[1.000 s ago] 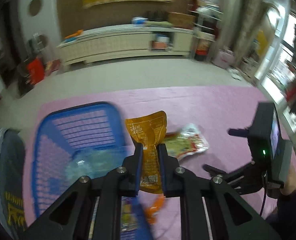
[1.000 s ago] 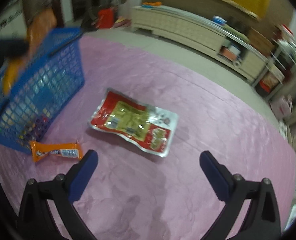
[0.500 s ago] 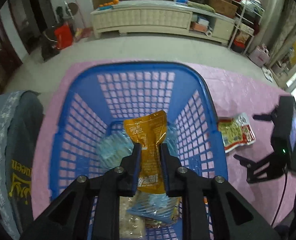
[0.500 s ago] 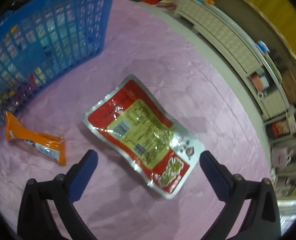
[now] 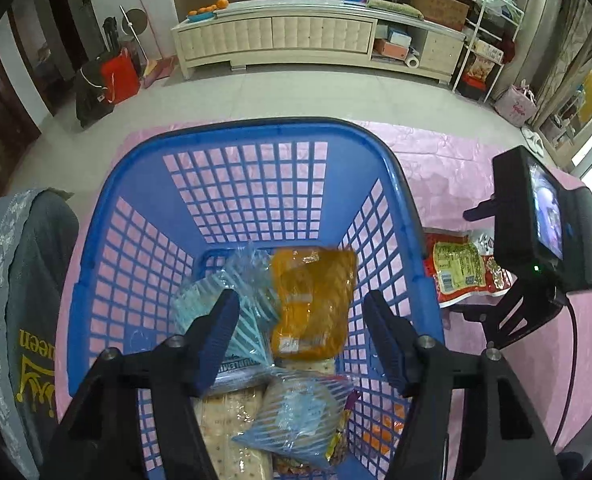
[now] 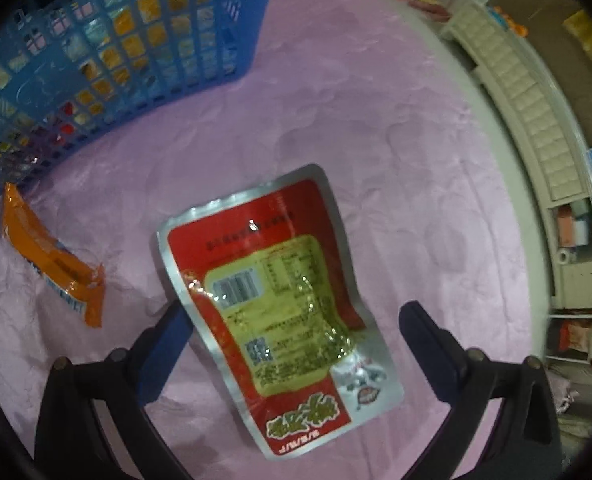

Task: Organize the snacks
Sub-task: 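Carry the pouch into the basket with the left tool while the right tool approaches the red snack pack, then grasp the red-and-silver snack pack with the right tool and lift it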

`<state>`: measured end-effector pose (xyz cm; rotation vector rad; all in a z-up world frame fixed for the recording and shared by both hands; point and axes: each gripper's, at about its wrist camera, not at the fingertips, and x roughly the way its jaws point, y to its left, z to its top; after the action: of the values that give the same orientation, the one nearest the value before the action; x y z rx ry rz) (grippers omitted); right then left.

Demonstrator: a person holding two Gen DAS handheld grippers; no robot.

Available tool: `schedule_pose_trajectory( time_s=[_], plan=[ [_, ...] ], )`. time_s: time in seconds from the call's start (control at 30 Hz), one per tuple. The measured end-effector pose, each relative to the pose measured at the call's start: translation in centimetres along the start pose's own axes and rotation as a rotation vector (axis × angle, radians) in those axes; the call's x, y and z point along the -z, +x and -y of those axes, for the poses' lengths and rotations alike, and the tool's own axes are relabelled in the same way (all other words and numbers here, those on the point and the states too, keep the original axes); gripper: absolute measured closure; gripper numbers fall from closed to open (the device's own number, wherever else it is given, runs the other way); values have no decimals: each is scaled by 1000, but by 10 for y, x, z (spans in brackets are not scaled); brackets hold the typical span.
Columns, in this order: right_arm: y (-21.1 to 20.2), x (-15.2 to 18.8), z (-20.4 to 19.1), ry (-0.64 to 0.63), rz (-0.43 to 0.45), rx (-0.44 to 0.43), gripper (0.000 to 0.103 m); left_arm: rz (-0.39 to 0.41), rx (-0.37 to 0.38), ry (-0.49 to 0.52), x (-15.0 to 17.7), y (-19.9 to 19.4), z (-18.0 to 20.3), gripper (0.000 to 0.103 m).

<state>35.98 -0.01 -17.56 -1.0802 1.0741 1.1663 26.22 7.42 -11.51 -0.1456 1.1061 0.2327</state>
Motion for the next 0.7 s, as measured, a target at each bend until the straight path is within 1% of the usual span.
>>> schedule_pose_trajectory(
  time_s=[0.1,0.17,0.23,0.27,0.3,0.33,0.37,0.43,0.5,0.53,0.57,0.7],
  plan=[
    [6,-2,11,13,-4,-75,0,8,4,-7,-1,2,-3,40],
    [10,-2,25,34,19,-121,0,12,2,-13,-1,1,-6,40],
    [11,1,31,33,46,-119,1,15,-4,-15,-1,-3,-7,40],
    [10,3,31,40,54,-117,3,18,-7,-13,0,-3,-6,40],
    [8,4,29,41,66,-117,6,21,-10,-12,0,-3,-7,40],
    [4,7,26,38,79,-117,13,23,-13,-12,0,-3,-7,40],
    [2,8,23,36,88,-119,23,24,-11,-13,1,-3,-8,40],
    [0,9,20,38,91,-111,30,21,-12,-16,2,-2,-10,40],
    [-4,10,18,38,104,-98,42,15,-23,-15,2,-2,-12,40],
    [-4,11,13,46,107,-90,45,16,-27,-6,3,-2,-12,40],
    [-4,11,11,51,112,-79,46,16,-27,1,3,-2,-12,40],
    [-11,20,6,149,123,-93,50,6,-24,7,2,-4,-14,40]
  ],
)
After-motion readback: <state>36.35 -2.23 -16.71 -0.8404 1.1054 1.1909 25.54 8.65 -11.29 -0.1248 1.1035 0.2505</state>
